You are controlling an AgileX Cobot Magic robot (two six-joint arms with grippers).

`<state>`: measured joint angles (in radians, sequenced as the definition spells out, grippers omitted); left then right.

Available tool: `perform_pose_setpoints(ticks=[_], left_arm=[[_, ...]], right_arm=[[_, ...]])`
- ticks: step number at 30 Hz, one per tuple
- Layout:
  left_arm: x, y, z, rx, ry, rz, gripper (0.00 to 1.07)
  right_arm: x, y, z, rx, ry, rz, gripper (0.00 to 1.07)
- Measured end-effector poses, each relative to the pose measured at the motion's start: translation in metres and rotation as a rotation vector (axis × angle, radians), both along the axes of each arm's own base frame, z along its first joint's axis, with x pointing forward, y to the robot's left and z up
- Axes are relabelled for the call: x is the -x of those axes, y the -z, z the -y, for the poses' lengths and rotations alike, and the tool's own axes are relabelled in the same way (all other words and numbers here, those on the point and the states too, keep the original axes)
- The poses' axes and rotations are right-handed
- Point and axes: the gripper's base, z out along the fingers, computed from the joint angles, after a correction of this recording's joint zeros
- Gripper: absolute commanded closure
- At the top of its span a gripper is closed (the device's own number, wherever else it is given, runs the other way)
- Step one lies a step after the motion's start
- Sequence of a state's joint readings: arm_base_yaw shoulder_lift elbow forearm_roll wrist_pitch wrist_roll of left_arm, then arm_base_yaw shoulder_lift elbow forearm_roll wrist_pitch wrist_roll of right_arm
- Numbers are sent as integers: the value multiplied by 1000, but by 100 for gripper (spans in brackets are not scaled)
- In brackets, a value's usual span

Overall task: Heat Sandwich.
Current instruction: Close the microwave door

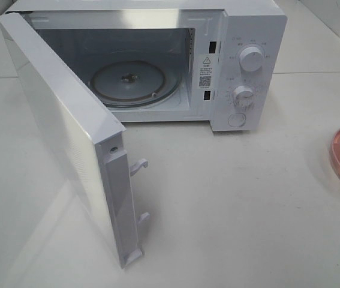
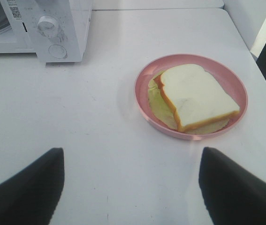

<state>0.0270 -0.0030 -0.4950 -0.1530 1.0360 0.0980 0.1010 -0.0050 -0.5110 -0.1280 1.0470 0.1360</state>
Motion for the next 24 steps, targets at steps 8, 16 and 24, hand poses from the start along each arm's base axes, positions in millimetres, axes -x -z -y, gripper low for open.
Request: perform_pose_setpoints(ticks=[8,16,24], left_arm=[[-22,-17,-1,13,-9,8,15],[-49,-19,-1,35,-14,-50,45],[-76,-20,-4,44,-45,9,84]], right_arm=[[0,0,0,0,0,0,31],[0,0,0,0,0,1,31],[0,0,0,0,0,1,31]])
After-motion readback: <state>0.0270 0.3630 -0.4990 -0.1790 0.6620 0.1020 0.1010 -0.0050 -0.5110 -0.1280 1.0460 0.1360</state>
